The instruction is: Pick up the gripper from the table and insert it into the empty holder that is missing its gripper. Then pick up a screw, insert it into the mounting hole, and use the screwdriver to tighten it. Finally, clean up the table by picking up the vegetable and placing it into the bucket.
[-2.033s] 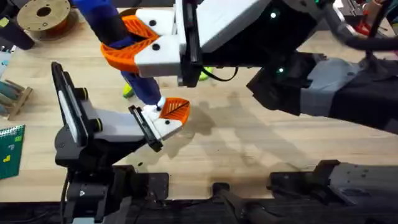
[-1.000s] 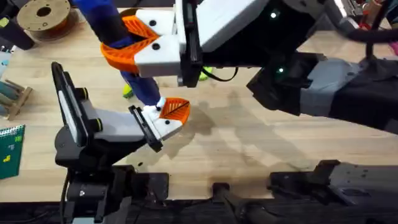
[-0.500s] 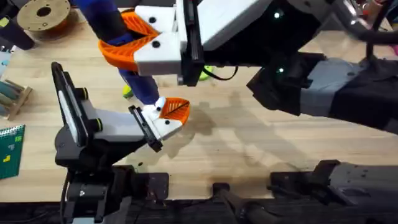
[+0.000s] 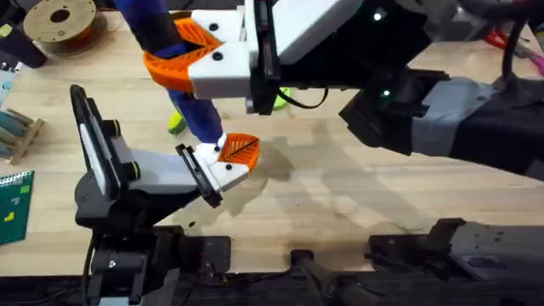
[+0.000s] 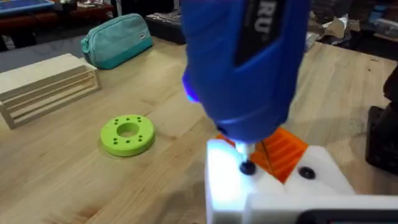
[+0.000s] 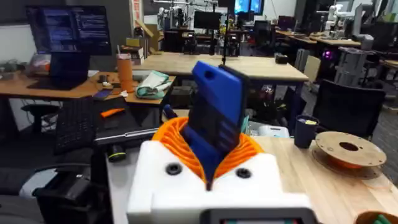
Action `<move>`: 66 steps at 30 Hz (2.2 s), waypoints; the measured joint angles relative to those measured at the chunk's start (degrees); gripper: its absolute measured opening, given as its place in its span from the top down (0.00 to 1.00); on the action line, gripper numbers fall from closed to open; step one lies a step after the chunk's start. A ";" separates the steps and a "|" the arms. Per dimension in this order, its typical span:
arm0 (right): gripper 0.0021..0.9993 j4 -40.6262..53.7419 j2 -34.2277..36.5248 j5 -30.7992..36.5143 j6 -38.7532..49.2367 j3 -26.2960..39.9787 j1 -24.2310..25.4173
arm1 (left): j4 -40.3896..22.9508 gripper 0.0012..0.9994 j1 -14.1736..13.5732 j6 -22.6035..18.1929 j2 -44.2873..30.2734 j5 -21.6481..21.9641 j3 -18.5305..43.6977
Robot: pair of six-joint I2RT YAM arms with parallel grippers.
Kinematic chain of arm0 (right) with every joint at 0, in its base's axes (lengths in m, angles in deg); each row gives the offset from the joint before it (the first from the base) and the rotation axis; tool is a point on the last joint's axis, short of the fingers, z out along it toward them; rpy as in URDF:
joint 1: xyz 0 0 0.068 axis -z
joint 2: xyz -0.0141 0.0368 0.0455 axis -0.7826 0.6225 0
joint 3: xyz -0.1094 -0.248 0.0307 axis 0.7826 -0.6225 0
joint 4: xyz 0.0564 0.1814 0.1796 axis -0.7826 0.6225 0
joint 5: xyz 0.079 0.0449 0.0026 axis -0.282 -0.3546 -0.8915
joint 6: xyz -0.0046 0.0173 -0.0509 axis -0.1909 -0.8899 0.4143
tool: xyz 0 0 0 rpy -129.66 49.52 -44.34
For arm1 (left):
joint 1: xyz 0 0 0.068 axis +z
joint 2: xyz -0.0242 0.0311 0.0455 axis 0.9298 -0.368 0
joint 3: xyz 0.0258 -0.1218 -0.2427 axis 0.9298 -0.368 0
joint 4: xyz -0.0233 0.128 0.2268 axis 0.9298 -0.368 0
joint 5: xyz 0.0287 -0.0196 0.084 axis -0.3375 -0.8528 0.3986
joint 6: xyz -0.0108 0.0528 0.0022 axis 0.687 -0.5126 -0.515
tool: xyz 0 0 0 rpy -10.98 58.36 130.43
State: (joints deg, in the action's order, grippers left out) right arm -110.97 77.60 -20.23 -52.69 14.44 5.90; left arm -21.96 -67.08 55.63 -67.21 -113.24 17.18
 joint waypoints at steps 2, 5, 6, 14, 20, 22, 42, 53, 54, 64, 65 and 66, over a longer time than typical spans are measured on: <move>0.99 0.07 0.00 -0.12 0.02 0.00 0.02 | 0.02 1.00 0.00 0.00 0.00 0.02 0.00; 0.99 0.09 0.00 -0.14 -0.01 0.00 0.02 | 0.00 1.00 0.00 0.00 0.00 0.02 0.00; 0.99 0.08 0.00 -0.14 0.00 0.00 0.02 | 0.00 1.00 0.00 0.00 0.00 0.02 0.00; 0.99 0.09 0.00 -0.14 -0.01 0.00 0.02 | 0.00 1.00 0.00 0.00 -0.01 0.02 0.00; 0.99 0.20 0.00 -0.55 -0.01 0.00 0.02 | 0.00 1.00 0.00 0.00 0.00 0.02 0.00; 0.99 0.36 0.00 -0.55 -0.01 0.00 0.02 | 0.00 1.00 0.00 0.00 0.00 0.02 0.00; 0.99 0.62 0.33 -0.50 -0.18 0.00 0.02 | 0.00 1.00 0.00 0.00 0.00 -0.01 0.00; 0.99 -5.37 0.96 -0.69 -0.40 0.06 0.02 | 0.00 1.00 0.00 0.00 0.00 0.02 0.00; 0.99 -5.37 0.96 -0.86 -0.40 0.22 0.04 | 0.00 1.00 0.00 0.00 0.00 0.02 0.00; 0.99 20.97 0.96 -6.50 2.97 11.62 4.36 | 0.00 1.00 0.00 0.00 0.00 0.04 0.00; 0.99 24.22 0.96 -6.56 4.16 12.38 4.94 | 0.01 1.00 0.00 0.00 0.00 0.02 0.00; 0.99 27.77 0.96 -6.59 5.75 13.31 5.75 | 0.02 1.00 0.00 0.00 0.00 0.04 0.00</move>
State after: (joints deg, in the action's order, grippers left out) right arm -83.19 78.57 -26.82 -46.94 27.76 11.65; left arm -21.94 -67.08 55.63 -67.21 -113.20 17.18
